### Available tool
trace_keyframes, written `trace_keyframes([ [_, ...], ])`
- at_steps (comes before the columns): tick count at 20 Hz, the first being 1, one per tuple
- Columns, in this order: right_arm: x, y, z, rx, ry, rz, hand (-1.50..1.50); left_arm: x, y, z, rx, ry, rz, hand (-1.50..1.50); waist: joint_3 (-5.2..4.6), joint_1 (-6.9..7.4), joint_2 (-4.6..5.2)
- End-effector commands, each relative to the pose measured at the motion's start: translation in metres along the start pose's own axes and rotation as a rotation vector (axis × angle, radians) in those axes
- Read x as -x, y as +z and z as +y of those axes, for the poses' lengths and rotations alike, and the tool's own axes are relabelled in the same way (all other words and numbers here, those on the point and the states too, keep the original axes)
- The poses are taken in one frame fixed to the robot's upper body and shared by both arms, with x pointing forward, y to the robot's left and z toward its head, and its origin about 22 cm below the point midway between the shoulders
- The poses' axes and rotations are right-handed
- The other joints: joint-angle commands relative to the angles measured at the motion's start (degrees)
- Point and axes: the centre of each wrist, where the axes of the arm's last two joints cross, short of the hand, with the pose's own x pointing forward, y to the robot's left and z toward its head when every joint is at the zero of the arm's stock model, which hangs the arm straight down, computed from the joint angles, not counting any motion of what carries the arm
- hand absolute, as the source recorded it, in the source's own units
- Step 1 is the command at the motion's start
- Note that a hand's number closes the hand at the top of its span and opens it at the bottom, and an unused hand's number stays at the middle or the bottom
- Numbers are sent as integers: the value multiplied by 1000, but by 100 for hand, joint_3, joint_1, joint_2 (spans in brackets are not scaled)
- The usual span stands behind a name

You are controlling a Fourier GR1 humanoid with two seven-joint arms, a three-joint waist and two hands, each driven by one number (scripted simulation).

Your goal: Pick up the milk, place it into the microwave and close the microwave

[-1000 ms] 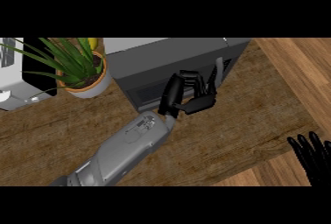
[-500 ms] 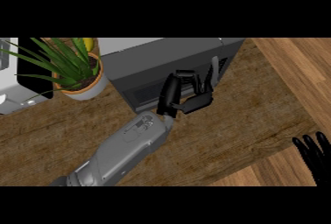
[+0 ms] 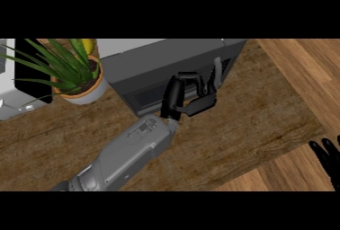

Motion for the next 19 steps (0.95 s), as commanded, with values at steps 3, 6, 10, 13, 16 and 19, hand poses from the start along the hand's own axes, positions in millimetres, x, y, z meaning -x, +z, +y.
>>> trace_keyframes([
  [3, -2, 0, 4, -2, -57, -29, -150, -9, -21, 2, -5, -9, -18, 150, 4, -92, 141],
  [6, -4, 2, 4, -12, -68, -25, -150, -8, -21, 2, -15, 0, -16, 150, 9, -144, 136],
  [10, -9, 1, 3, -24, -76, -24, -150, -10, -23, 1, -26, -5, -25, 150, 13, -185, 137],
  [13, -14, 5, 3, -31, -80, 3, -150, -4, -21, 4, -34, -4, -18, 150, 4, -183, 122],
  [16, -17, 3, 3, -40, -84, -3, -150, -5, -22, 4, -35, -10, -33, 150, 8, -151, 136],
  [19, -20, 3, 4, -52, -92, -9, -150, -5, -22, 4, -40, 2, -28, 150, 8, -196, 122],
])
